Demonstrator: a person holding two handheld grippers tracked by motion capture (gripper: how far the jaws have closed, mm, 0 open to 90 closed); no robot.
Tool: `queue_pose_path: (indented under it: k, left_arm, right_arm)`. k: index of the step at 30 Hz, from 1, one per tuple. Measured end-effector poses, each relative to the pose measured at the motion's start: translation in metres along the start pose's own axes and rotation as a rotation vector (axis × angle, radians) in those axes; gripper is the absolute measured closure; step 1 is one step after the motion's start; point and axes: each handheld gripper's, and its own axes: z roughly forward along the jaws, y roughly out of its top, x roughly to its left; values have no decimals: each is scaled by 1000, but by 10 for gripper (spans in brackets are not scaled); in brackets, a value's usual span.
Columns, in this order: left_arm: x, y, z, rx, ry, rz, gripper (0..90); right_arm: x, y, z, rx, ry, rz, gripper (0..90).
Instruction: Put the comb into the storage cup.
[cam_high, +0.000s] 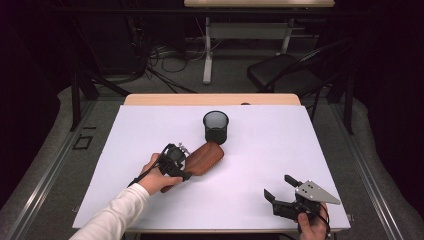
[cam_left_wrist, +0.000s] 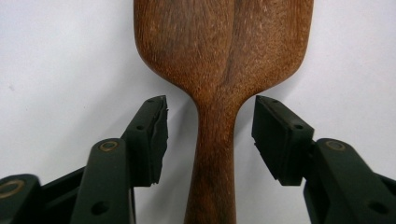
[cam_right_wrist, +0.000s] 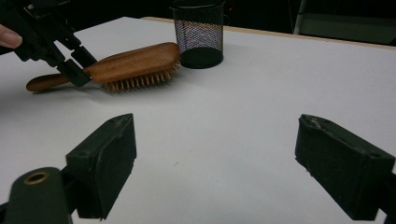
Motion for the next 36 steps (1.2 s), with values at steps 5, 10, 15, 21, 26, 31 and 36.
queue_pose_path:
  k: [5,10,15,21,26,31,36]
  left_arm:
    - [0,2,6,23,3,4,519]
    - [1,3,10,40,-9,13,564]
    - [1,2,9,40,-1,14,634]
    - [-2,3,9,50,4,41,682]
    - [-3,3,9,49,8,41,700]
    - [-4,4,9,59,13,44,708]
    - [-5,5,8,72,24,64,714]
  right_arm:
    - [0,0,0,1,1,-1,126]
    - [0,0,0,0,3,2,127]
    - [0,0,1,4,3,4,131]
    - [0,-1,2,0,3,2,135]
    - [0,-1,2,3,4,5,137]
    - [0,-1,2,6,5,7,137]
    - [0,-1,2,5,6,8,137]
